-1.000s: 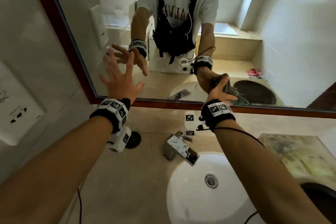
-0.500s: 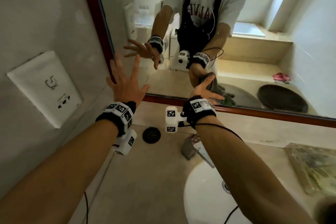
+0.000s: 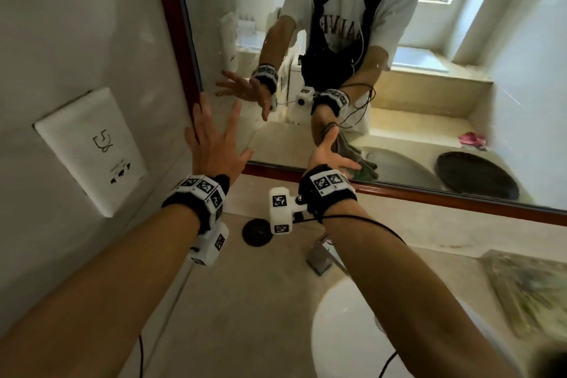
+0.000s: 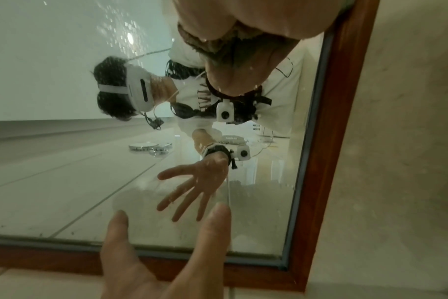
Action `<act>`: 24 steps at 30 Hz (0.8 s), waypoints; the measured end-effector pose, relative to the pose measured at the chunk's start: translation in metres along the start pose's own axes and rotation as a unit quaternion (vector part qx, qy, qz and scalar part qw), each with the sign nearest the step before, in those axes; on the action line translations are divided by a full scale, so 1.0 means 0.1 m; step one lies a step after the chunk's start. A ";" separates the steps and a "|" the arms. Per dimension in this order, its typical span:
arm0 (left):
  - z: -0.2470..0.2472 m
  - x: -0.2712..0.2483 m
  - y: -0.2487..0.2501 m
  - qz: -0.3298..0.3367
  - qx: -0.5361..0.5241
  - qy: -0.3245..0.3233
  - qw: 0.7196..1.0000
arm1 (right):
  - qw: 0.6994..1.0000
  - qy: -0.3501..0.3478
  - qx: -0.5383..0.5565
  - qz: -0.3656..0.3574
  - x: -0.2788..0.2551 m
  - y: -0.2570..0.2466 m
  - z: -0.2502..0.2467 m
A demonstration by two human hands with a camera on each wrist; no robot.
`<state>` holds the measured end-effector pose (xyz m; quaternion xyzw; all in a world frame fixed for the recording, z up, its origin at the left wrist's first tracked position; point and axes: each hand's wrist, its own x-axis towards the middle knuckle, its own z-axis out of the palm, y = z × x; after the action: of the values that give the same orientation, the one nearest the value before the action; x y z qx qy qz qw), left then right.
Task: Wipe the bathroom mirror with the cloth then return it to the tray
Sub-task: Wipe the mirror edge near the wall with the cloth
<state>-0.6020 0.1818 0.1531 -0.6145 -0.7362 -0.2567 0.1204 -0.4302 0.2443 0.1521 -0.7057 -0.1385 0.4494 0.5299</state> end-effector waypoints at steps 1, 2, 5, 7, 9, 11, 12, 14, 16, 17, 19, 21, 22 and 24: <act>0.00 0.00 0.04 0.002 0.001 0.000 1.000 | 1.000 0.007 0.007 0.001 0.02 -0.05 -0.07; 0.00 0.01 0.09 0.004 0.001 0.003 1.000 | 1.000 0.015 0.015 0.002 0.07 -0.12 -0.16; 0.00 0.03 0.24 0.015 -0.005 0.010 1.000 | 0.999 0.020 0.029 0.021 0.21 -0.26 -0.40; -0.01 0.05 0.34 0.022 -0.017 0.002 1.000 | 0.999 -0.039 0.014 0.010 0.27 -0.25 -0.49; -0.01 0.05 0.43 0.032 -0.025 -0.008 0.999 | 0.993 -0.113 -0.024 -0.011 0.44 -0.16 -0.49; -0.01 0.04 0.49 0.050 -0.035 -0.005 0.998 | 0.989 -0.147 -0.016 -0.006 0.59 -0.19 -0.46; -0.01 0.04 0.50 0.056 -0.043 -0.005 0.998 | 0.987 -0.159 0.021 0.021 0.54 -0.26 -0.46; 0.00 0.04 0.50 0.062 -0.055 -0.009 0.997 | 0.975 -0.194 0.083 0.063 0.36 -0.38 -0.44; 0.00 0.03 0.51 0.067 -0.062 -0.021 0.996 | 0.957 -0.253 0.107 0.092 0.14 -0.45 -0.42; 0.00 0.03 0.51 0.072 -0.066 -0.029 0.995 | 0.947 -0.283 0.113 0.099 0.05 -0.47 -0.42; 0.00 0.02 0.53 0.082 -0.089 -0.054 0.991 | 0.929 -0.334 0.118 0.112 -0.04 -0.48 -0.42; 0.00 0.00 0.55 0.074 -0.137 -0.086 0.984 | 0.919 -0.370 0.084 0.105 -0.09 -0.49 -0.41; 0.00 0.00 0.56 0.067 -0.158 -0.101 0.980 | 0.917 -0.385 0.055 0.089 -0.11 -0.49 -0.39; 0.01 0.01 0.58 0.054 -0.185 -0.120 0.974 | 0.912 -0.408 -0.006 0.053 -0.14 -0.48 -0.37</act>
<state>-0.5461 0.1898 0.1659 -0.6910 -0.6511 -0.3061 -0.0704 -0.3950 0.2311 0.2024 -0.4707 -0.3075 0.7245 0.3986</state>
